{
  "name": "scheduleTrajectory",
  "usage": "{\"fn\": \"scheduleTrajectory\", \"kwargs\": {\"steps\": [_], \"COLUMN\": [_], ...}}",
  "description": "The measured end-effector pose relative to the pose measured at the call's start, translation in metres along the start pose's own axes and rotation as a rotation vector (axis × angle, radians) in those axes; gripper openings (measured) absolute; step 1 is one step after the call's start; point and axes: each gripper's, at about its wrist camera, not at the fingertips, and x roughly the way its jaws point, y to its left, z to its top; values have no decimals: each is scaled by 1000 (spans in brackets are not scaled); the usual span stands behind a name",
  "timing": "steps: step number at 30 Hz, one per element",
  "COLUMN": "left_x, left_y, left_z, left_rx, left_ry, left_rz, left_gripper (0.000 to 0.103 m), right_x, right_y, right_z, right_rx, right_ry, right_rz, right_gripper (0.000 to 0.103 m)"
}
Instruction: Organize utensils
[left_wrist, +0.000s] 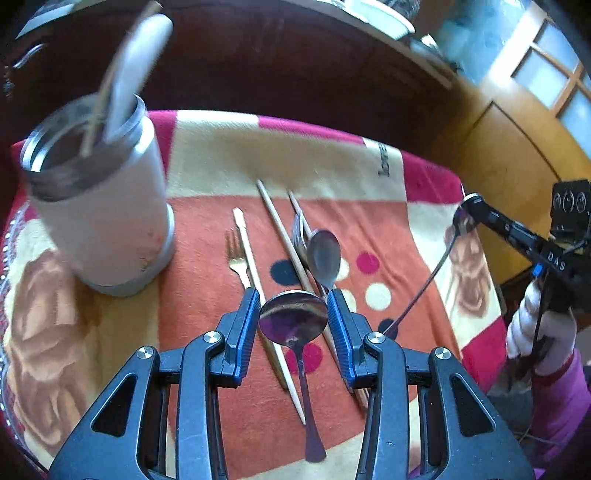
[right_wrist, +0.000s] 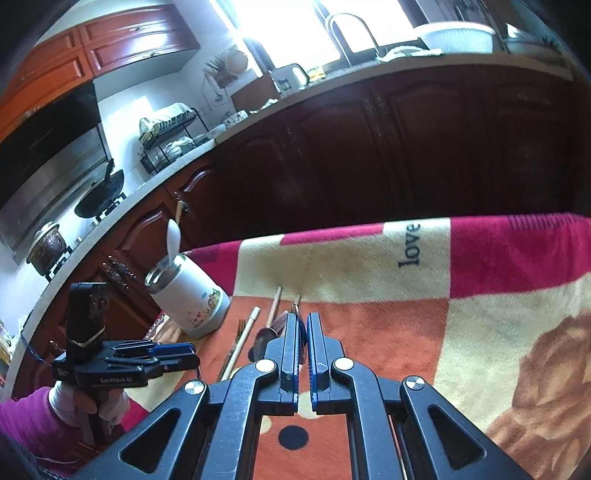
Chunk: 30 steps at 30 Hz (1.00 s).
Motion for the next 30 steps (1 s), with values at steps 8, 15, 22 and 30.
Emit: {"fn": "scheduleTrajectory", "kwargs": {"steps": [8, 15, 22, 30], "left_x": [-36, -53, -72, -85], "left_y": [-2, 0, -3, 0], "left_z": [2, -1, 4, 8], "left_rx": [4, -6, 6, 4], "left_ry": [-65, -90, -120, -128], "left_rz": [9, 8, 5, 33], "left_gripper": [36, 36, 36, 2], "right_x": [-12, -16, -18, -17], "right_y": [20, 34, 47, 57], "right_z": [13, 21, 29, 35], "right_rx": [-54, -84, -115, -134], "right_ry": [-42, -60, -76, -88], "right_rz": [9, 8, 19, 35], "right_gripper": [3, 3, 3, 3]}}
